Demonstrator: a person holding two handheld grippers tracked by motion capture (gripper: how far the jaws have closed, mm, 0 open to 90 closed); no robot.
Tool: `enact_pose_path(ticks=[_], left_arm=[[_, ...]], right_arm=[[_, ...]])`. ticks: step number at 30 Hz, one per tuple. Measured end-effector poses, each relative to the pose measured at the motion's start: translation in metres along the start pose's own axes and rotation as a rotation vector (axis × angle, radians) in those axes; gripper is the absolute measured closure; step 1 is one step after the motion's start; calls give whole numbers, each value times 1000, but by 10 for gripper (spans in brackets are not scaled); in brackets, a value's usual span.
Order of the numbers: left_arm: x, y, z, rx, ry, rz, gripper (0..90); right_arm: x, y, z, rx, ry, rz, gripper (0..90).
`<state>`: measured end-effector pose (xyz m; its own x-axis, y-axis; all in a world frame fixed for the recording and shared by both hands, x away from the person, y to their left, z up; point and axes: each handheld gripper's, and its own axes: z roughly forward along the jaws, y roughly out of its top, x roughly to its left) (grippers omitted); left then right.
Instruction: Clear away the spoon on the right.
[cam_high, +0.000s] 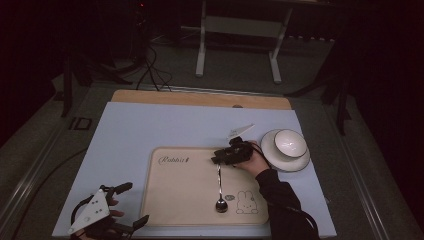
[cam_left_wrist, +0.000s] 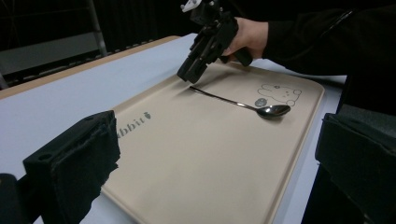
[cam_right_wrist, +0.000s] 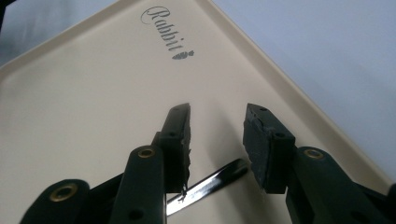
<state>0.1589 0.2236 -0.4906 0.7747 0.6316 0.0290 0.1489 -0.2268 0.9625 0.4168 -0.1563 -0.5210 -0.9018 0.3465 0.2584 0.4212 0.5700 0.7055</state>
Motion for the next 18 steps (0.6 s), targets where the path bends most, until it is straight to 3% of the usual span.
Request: enact_pose_path(ticks=[7,14,15,16,18], left_arm=[[0,0,0,0,4,0,0],[0,0,0,0,5,-2,0],[0,0,0,0,5,-2,0],[0,0,0,0,4,-1,0],[0,0,0,0,3,-3,0]], right_arm=[[9,3,-14,-4,-26,-7,548],[19,3,-25,-5,-99,46,285],[19,3,-25,-5,-99,46,285],[23,3,-29,-25,-103,49,170],[27,3,-33,-32,-111,49,151]])
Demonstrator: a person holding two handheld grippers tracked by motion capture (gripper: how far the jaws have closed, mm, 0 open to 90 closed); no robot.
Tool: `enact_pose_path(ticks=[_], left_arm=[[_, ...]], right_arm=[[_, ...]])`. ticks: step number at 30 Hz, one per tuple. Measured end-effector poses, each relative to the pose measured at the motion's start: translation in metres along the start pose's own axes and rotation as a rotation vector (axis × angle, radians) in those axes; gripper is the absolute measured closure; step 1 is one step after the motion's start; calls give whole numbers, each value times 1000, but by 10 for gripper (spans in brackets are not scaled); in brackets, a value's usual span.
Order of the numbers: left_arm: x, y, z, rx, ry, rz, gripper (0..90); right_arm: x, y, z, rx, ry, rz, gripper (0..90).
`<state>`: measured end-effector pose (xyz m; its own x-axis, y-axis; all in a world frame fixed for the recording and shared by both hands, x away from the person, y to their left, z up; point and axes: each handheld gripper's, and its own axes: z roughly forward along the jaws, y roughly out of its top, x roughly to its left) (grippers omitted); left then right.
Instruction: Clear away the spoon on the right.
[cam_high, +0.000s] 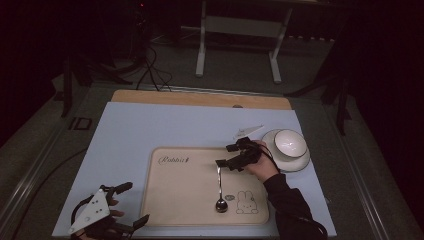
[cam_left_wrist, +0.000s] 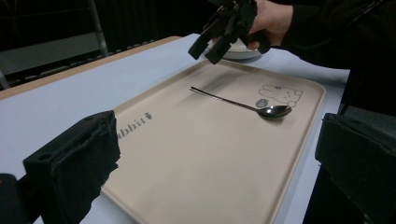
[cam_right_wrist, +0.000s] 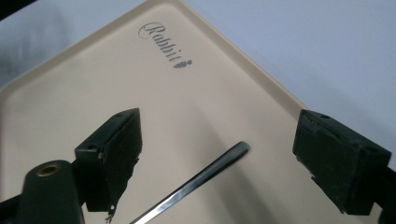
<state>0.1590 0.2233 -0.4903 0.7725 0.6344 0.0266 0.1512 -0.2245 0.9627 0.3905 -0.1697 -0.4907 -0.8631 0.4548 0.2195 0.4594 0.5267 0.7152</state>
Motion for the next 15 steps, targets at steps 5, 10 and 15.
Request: enact_pose_path(ticks=[5,10,15], left_arm=[[1,0,0,-2,0,-5,0],[1,0,-1,-4,-2,-3,0],[1,0,0,-3,-3,-5,0]], right_arm=[[6,-3,-8,-17,-28,12,127],[15,-6,-17,-31,-66,6,141],[25,-9,-28,-56,-81,-3,139]])
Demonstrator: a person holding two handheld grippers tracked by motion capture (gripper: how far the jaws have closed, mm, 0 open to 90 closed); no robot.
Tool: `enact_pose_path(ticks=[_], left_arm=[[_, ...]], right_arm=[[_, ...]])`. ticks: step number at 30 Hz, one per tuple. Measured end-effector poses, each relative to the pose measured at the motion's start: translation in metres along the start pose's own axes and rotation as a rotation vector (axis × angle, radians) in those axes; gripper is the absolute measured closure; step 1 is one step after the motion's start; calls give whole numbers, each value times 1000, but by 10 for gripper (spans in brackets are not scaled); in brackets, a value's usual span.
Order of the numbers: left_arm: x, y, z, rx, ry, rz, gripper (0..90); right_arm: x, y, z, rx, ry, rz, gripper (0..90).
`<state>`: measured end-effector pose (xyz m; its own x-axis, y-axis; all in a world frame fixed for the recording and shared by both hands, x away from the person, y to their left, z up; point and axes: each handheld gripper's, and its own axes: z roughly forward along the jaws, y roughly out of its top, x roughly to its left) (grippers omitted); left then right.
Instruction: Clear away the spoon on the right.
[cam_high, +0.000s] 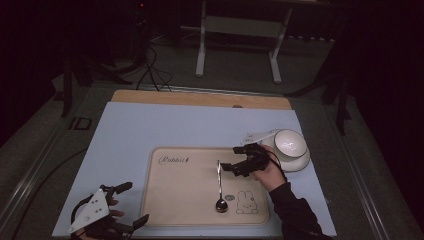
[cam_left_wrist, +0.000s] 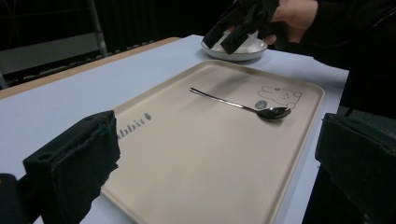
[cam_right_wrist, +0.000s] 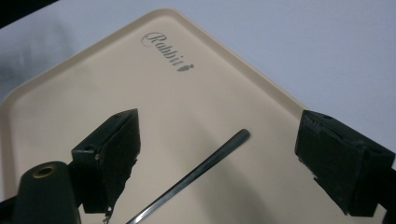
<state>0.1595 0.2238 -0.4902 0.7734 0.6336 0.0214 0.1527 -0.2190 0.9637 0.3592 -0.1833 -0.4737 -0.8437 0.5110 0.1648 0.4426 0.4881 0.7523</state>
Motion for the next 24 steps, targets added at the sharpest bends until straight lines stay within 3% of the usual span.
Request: enact_pose_path(ticks=[8,24], left_arm=[[0,0,0,1,0,-2,0],[-1,0,0,0,2,1,0]], right_arm=[[13,-8,-16,-28,-28,-29,139],[26,-34,-37,-53,-44,-16,139]])
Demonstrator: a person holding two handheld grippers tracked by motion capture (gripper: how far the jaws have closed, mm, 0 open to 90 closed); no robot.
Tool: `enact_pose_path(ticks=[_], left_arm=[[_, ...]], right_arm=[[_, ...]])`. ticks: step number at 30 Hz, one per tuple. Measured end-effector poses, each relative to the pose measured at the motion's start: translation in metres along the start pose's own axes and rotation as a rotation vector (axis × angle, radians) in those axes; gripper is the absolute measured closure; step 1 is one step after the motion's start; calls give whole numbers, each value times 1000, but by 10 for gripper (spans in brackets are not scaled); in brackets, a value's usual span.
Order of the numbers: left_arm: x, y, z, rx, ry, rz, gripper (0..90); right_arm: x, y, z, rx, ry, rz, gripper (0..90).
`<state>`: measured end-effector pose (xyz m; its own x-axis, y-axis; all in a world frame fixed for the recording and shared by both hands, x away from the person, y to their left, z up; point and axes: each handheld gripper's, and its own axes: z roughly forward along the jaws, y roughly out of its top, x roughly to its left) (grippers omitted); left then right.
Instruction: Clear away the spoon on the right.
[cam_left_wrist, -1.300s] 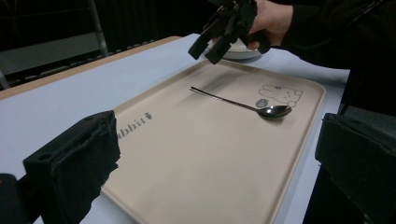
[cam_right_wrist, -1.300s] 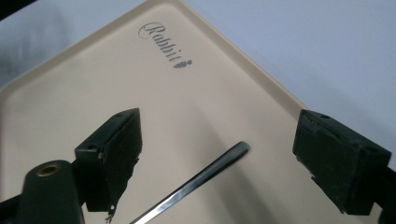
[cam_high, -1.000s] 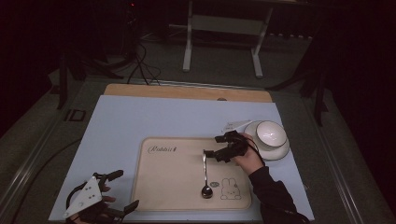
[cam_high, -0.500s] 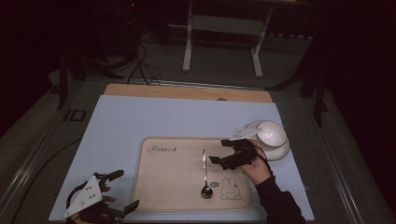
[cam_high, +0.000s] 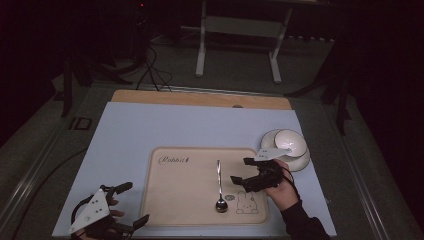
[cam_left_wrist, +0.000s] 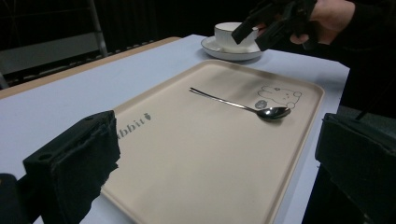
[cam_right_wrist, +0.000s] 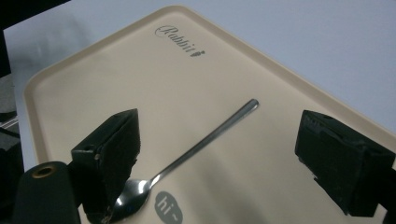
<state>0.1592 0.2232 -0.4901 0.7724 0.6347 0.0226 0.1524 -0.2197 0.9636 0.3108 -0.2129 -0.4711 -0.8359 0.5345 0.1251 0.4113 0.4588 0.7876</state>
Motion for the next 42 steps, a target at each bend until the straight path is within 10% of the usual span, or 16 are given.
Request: enact_pose_path(ticks=[42], left_arm=[[-2,1,0,2,-3,6,0]], right_arm=[[24,-79,-45,-90,-79,59,138]])
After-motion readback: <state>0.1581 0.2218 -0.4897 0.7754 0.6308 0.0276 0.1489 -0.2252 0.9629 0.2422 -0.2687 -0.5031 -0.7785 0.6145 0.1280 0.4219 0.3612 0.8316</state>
